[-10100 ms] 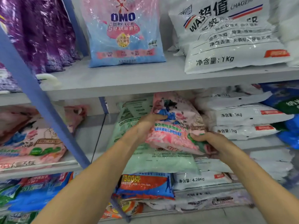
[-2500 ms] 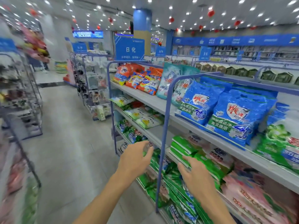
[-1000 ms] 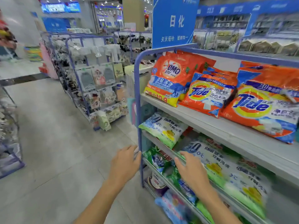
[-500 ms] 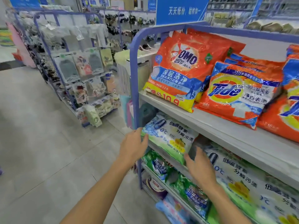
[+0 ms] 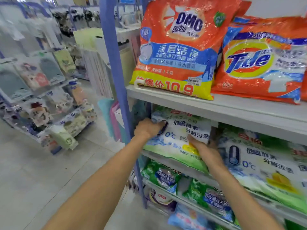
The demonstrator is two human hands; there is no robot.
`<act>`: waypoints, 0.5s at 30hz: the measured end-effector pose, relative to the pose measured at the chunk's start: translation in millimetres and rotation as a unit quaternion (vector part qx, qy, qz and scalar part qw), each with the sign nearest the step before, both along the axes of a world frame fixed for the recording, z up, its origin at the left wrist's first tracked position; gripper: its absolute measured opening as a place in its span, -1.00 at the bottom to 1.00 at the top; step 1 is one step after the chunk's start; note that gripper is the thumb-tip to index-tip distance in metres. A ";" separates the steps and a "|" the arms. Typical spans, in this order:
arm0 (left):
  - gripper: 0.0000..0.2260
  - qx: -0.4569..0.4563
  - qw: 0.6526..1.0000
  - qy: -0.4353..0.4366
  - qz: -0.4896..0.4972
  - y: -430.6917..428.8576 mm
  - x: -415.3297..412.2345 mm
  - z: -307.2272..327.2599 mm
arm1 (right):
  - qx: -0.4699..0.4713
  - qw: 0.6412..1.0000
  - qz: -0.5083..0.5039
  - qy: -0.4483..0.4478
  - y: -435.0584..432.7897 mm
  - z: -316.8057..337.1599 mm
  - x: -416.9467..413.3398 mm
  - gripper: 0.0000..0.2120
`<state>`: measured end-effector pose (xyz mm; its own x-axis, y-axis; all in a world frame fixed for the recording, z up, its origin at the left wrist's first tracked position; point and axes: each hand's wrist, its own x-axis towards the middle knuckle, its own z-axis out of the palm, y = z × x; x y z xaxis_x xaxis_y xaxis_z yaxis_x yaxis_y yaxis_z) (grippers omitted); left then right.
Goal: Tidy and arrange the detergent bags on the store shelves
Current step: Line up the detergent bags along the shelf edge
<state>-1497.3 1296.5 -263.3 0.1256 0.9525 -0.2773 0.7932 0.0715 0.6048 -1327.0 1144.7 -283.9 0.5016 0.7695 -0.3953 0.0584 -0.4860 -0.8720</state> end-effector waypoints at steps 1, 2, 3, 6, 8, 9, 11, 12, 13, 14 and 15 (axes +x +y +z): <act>-0.45 -0.024 0.999 -0.031 -0.005 5.2 -3.9 -1.1 | 0.008 0.999 -0.011 0.030 4.3 -5.5 3.0 0.16; -0.50 -0.058 0.995 -0.075 -0.010 8.1 -9.2 -1.1 | 0.017 0.998 -0.019 0.055 9.2 -13.5 9.7 0.20; -0.53 -0.097 0.987 -0.125 -0.027 14.4 -12.4 -4.5 | 0.022 0.997 -0.021 0.067 13.7 -22.2 17.2 0.25; -0.74 -0.207 0.942 -0.258 -0.065 2.1 -25.5 -3.7 | 0.026 0.996 0.014 0.085 5.2 -8.5 24.8 -0.11; -0.86 -0.250 0.913 -0.316 -0.067 -15.0 -30.0 -9.4 | 0.031 0.991 0.024 0.128 -5.6 -12.9 31.3 -0.61; -0.87 -0.257 0.901 -0.345 -0.057 -23.9 -31.3 -13.6 | 0.030 0.986 0.024 0.160 -12.4 -15.2 30.1 -0.69; -0.86 -0.258 0.883 -0.392 -0.030 -40.5 -31.6 -21.3 | 0.024 0.982 0.015 0.189 -21.6 -23.7 26.6 -0.45; -0.86 -0.251 0.881 -0.400 -0.021 -46.7 -31.5 -22.4 | 0.030 0.982 0.005 0.187 -25.2 -29.0 28.2 -0.30; -0.87 -0.240 0.883 -0.402 -0.015 -52.0 -29.4 -22.1 | 0.044 0.983 -0.008 0.178 -29.4 -30.1 30.6 -0.24; -0.87 -0.228 0.885 -0.406 -0.015 -57.5 -27.1 -21.1 | 0.060 0.984 -0.006 0.167 -35.0 -25.4 32.2 -0.25; -0.86 -0.222 0.882 -0.415 -0.018 -64.5 -24.1 -17.8 | 0.076 0.985 -0.007 0.155 -40.9 -21.1 37.0 -0.29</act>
